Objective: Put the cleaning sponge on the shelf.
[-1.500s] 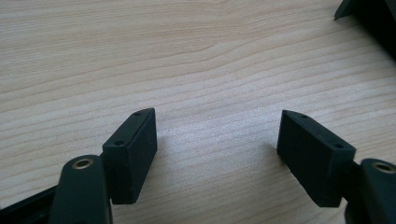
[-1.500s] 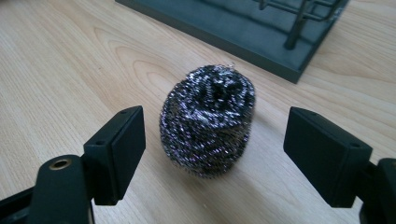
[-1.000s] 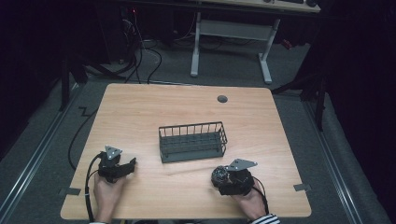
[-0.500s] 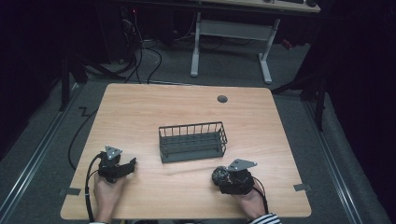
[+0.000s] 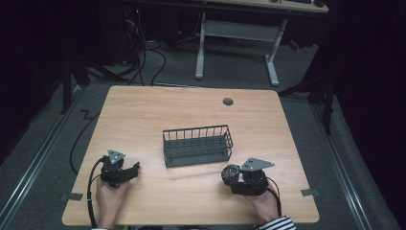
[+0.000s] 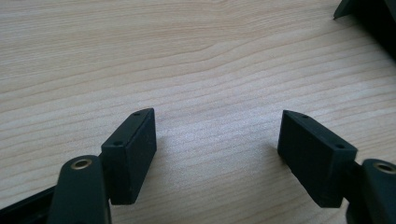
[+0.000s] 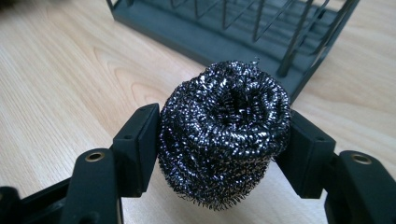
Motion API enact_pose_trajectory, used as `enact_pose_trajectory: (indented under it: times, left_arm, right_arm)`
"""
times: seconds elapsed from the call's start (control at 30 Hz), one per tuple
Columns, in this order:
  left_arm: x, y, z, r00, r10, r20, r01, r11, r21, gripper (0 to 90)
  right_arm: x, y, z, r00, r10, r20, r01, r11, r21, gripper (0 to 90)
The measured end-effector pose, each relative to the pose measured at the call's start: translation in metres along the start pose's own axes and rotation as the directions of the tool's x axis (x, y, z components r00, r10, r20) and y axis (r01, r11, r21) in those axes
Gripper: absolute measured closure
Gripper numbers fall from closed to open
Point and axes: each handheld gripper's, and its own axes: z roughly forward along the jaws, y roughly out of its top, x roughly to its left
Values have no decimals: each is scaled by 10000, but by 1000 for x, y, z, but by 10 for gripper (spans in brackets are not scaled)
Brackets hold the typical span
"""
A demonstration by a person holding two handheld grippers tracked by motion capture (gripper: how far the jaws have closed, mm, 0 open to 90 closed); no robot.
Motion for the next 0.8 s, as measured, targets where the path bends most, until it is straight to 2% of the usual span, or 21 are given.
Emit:
enact_pose_trajectory:
  times: [0.27,0.47,0.8]
  left_arm:
    - [0,0,0,10000,-4,3,4,10000,-3,281]
    - [0,0,0,10000,-25,25,25,10000,18,270]
    - [0,0,0,10000,-17,22,17,10000,20,265]
  right_arm:
    - [-8,17,-12,10000,-8,-86,6,9997,-264,367]
    - [-16,33,-25,9992,260,-316,-280,9977,-620,368]
    - [-26,59,-35,9998,102,-196,-120,9955,-939,367]
